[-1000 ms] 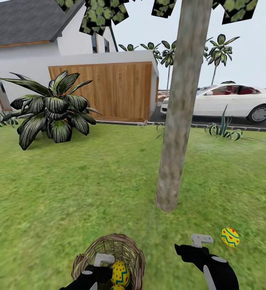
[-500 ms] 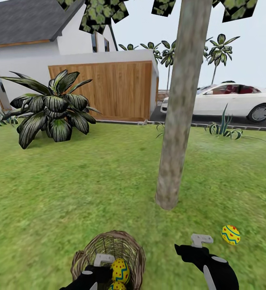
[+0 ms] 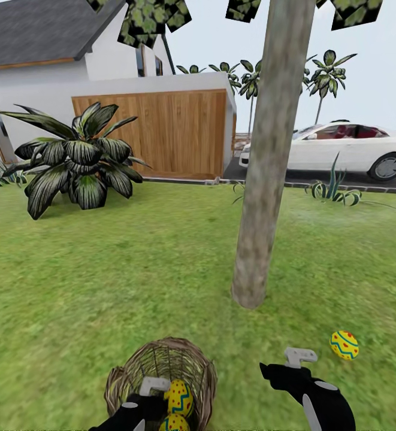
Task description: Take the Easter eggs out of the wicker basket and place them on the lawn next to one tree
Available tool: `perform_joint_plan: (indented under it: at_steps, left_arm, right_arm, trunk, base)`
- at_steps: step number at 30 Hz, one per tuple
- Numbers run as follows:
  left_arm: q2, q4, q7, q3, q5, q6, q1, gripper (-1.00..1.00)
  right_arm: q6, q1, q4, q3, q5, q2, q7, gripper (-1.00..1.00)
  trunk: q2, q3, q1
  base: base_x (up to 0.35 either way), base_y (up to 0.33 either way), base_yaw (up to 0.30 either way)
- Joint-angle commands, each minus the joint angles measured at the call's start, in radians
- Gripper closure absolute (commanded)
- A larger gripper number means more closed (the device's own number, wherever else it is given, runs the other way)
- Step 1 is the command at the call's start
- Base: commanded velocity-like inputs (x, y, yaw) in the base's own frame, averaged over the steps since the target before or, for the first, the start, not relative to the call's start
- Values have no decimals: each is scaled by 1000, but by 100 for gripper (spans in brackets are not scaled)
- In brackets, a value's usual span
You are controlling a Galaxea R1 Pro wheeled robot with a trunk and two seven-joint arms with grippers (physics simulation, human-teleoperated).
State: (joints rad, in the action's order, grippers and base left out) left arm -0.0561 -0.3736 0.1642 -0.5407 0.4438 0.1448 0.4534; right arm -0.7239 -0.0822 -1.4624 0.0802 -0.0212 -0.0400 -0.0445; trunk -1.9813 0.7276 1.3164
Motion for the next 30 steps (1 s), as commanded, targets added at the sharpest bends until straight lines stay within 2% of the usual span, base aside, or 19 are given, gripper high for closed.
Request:
perform_joint_plan:
  at_steps: [1,11,30]
  left_arm:
    - [1,-2,6,-8,9,4,1,-100]
    - [2,-2,-41,-8,9,7,1,-100]
    - [2,-2,-48,-7,10,6,1,-100]
  right_arm:
    - [-5,-1,-1,3,-2,-1,-5,-100]
    - [-5,-1,-1,3,-2,-1,-5,-100]
    - [-3,-1,13,2,-2,-1,-3,-100]
  trunk:
    - [-8,4,4]
    - [-78,36,42]
    - [-211,95,115]
  base:
    - [0,0,0]
    - [0,0,0]
    - [0,0,0]
